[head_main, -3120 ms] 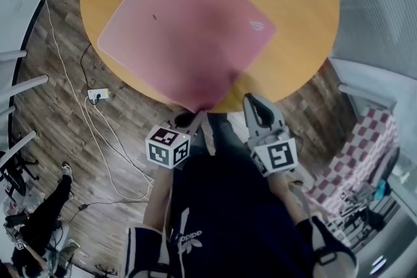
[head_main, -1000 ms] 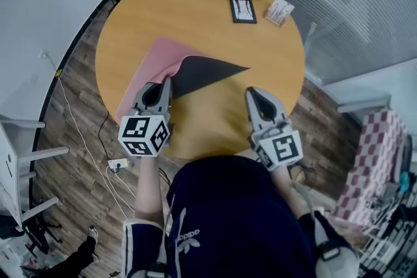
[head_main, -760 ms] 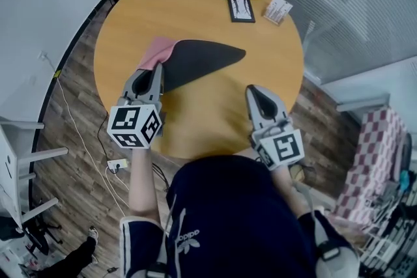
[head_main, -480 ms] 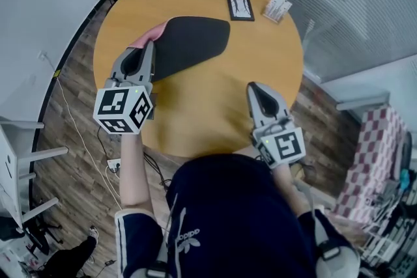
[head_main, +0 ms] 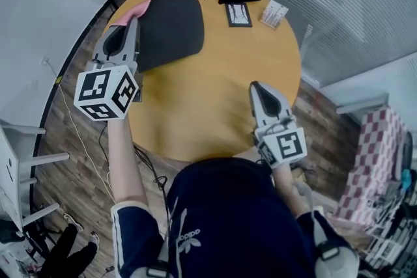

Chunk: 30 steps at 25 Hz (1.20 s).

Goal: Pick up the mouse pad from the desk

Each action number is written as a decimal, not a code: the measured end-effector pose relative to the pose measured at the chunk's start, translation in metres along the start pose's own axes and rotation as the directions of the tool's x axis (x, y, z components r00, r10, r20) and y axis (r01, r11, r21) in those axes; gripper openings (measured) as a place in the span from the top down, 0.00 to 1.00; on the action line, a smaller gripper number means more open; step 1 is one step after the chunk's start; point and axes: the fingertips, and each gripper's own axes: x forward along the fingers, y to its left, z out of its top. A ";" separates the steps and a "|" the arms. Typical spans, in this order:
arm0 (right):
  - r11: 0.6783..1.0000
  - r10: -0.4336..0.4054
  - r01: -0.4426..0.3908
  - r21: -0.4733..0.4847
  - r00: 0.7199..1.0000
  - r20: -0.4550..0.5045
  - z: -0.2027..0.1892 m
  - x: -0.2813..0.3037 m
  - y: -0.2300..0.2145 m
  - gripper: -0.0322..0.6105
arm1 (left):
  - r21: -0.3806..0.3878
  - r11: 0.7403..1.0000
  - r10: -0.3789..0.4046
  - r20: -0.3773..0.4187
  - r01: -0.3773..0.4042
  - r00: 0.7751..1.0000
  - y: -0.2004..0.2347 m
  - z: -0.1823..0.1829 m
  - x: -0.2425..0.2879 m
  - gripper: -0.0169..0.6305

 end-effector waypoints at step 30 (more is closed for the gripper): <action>0.999 0.016 -0.010 -0.054 0.992 0.129 0.067 -0.002 0.011 0.95 | 0.034 0.996 0.077 0.192 -0.085 0.978 -0.021 0.092 -0.120 0.95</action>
